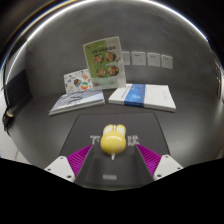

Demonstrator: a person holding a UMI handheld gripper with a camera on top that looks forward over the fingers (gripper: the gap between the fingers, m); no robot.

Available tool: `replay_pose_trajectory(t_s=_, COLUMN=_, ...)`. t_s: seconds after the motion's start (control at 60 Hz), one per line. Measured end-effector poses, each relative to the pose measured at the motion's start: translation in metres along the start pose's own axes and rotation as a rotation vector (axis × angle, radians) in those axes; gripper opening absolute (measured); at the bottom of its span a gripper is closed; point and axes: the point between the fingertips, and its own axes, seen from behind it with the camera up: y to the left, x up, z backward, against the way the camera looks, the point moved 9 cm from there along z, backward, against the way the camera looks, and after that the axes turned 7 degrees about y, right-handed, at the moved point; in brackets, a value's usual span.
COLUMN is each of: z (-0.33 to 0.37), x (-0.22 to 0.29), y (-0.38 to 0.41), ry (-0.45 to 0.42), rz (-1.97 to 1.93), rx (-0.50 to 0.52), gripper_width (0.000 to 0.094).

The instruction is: Arrange mouse

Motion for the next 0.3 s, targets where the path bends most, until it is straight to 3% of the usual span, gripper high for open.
replay_pose_trajectory(t_s=0.3, z=0.136, x=-0.101, y=-0.051, ry=-0.141, rz=-0.173, rx=-0.082, gripper_width=0.0835)
